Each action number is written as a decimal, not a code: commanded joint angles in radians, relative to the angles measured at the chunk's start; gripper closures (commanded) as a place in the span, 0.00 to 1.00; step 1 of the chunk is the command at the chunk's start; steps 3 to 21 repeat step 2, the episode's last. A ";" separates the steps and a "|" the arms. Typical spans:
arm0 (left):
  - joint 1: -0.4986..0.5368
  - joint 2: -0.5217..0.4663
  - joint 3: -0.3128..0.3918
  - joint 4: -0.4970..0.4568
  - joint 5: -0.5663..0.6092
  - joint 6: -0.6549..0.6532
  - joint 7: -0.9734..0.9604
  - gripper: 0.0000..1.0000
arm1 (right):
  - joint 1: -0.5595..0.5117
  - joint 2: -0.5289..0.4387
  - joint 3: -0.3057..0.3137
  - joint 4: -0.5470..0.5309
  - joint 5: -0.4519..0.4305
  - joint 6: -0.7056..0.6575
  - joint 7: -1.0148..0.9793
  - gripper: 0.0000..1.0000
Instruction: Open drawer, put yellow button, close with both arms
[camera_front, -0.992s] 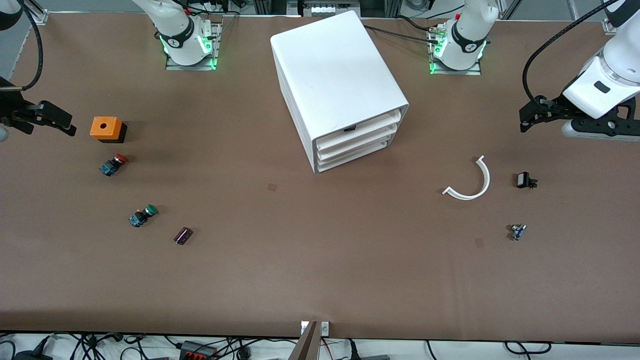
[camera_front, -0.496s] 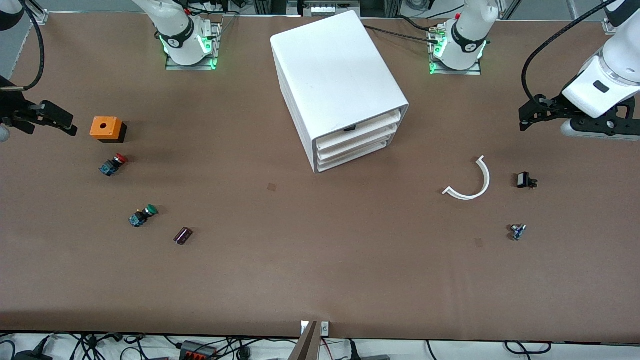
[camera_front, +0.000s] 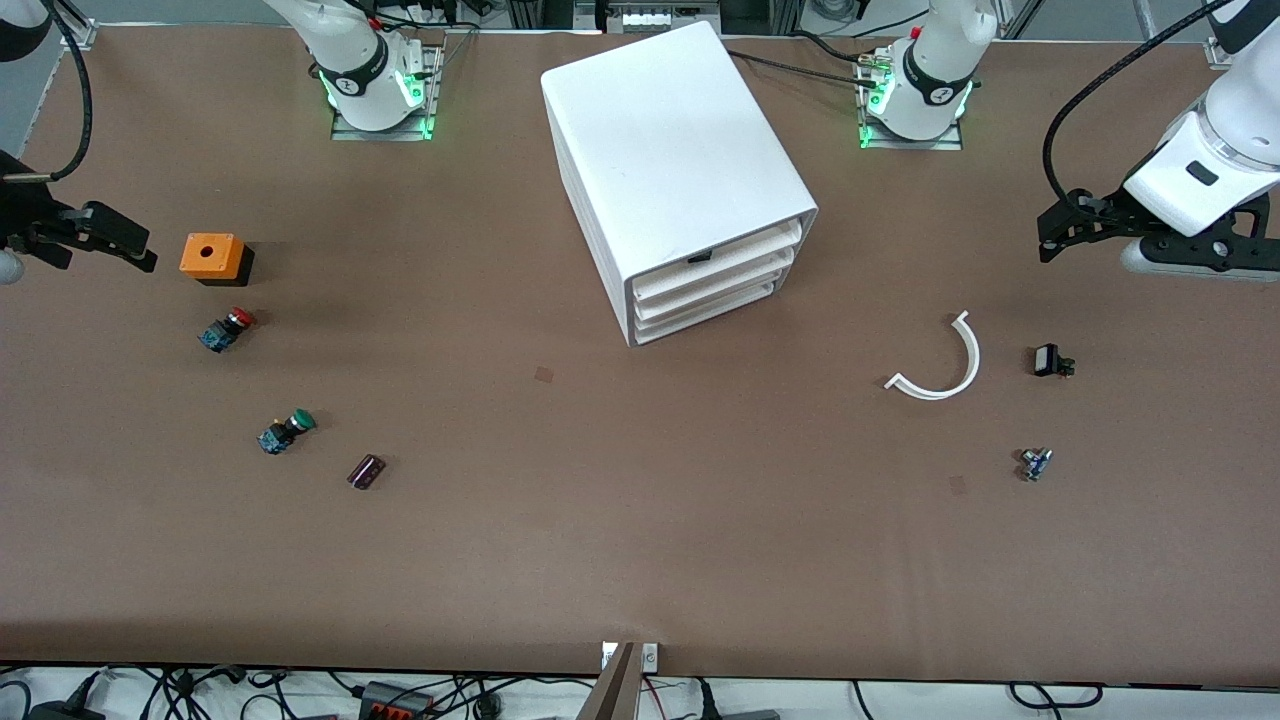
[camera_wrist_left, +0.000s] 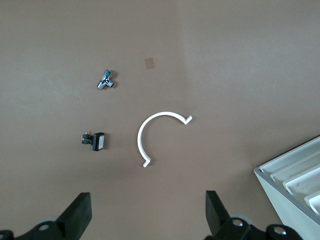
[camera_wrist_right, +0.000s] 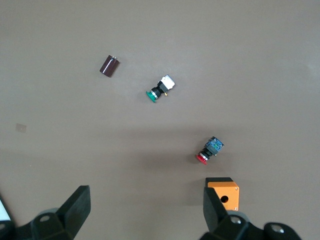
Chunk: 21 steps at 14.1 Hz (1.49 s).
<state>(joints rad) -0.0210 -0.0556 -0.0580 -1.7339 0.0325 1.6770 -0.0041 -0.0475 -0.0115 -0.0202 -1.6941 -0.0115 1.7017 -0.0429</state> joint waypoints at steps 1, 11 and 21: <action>0.000 0.002 0.000 0.017 -0.017 -0.019 0.022 0.00 | -0.018 -0.022 0.014 -0.025 -0.004 0.012 -0.005 0.00; 0.000 0.002 0.000 0.017 -0.017 -0.019 0.022 0.00 | -0.017 -0.022 0.014 -0.025 -0.004 0.012 -0.005 0.00; 0.000 0.002 0.000 0.017 -0.017 -0.019 0.022 0.00 | -0.017 -0.022 0.014 -0.025 -0.004 0.012 -0.005 0.00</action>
